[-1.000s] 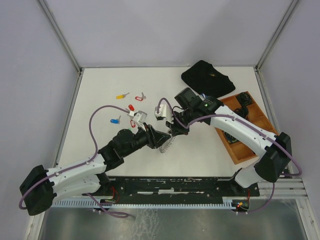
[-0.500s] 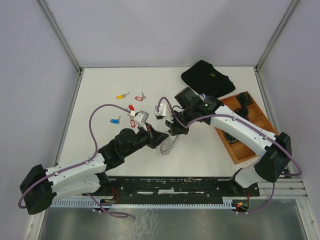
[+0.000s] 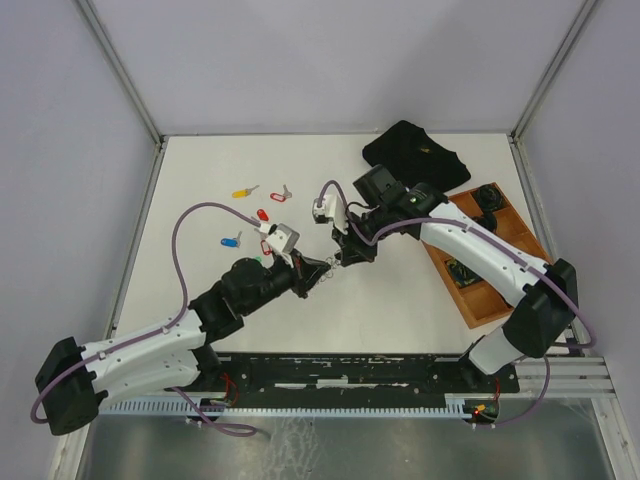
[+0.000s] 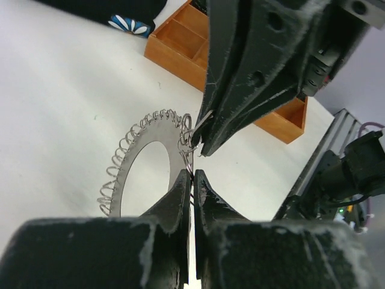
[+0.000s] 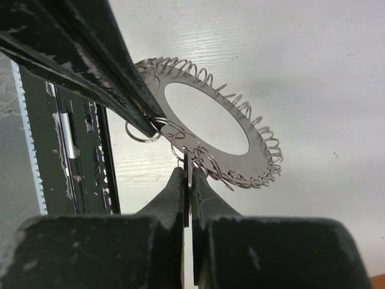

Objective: Remove the keys from the keyring

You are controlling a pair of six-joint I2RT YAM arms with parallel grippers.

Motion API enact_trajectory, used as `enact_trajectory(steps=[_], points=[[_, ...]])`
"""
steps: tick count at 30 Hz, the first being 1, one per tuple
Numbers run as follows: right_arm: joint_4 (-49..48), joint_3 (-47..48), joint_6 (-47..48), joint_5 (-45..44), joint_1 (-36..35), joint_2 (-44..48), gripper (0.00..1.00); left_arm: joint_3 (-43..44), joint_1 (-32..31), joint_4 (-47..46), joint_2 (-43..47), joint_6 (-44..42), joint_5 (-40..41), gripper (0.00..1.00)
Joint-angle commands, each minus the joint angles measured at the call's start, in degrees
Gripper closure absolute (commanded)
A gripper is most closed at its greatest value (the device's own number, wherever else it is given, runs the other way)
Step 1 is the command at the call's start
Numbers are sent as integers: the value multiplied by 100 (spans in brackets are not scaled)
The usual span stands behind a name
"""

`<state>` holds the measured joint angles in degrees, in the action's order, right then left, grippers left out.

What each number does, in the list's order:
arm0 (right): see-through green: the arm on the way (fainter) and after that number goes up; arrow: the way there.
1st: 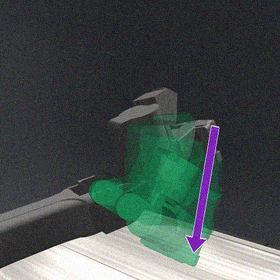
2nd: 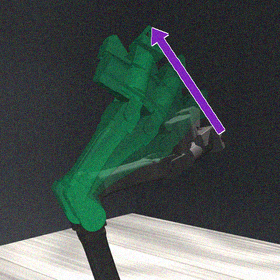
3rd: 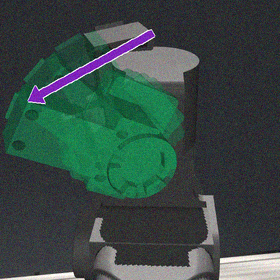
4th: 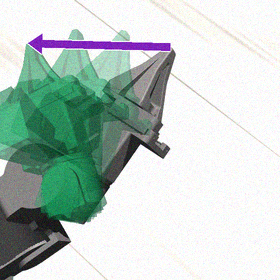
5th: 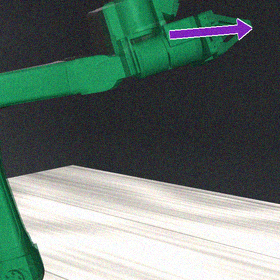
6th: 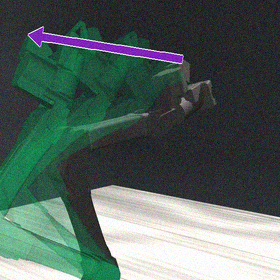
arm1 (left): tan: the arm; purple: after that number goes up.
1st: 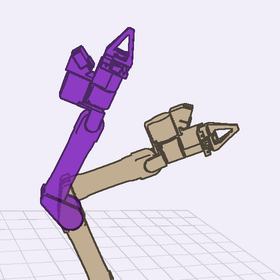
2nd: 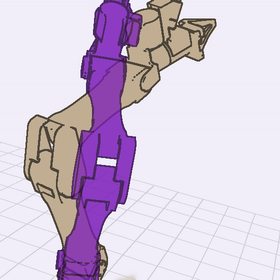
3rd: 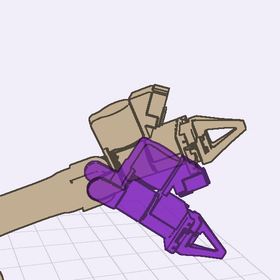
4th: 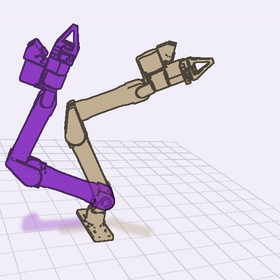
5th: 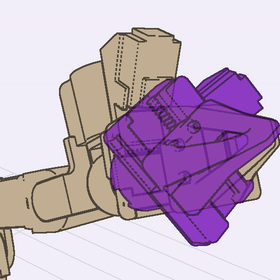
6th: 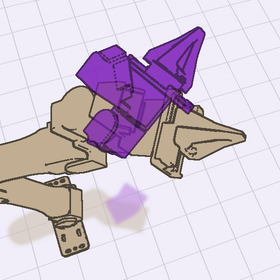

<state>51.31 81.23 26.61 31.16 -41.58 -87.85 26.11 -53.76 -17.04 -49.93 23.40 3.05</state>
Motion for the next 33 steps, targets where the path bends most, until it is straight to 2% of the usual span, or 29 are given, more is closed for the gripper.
enact_trajectory(steps=[1,9,17,25,33], points=[[304,506,-127,54,225,-319,100,12,-93,56,154,-1186,173,97],[595,585,157,246,227,-373,100,-439,-325,-709,441,-1641,1077,97],[656,531,411,284,101,-373,100,-1007,-686,-2306,369,-1971,1498,97],[633,466,569,-133,-240,-348,100,-1264,-859,-3022,237,-2167,1869,97],[573,461,568,-402,-381,-348,100,-1366,-939,-3173,80,-2267,1966,97]])
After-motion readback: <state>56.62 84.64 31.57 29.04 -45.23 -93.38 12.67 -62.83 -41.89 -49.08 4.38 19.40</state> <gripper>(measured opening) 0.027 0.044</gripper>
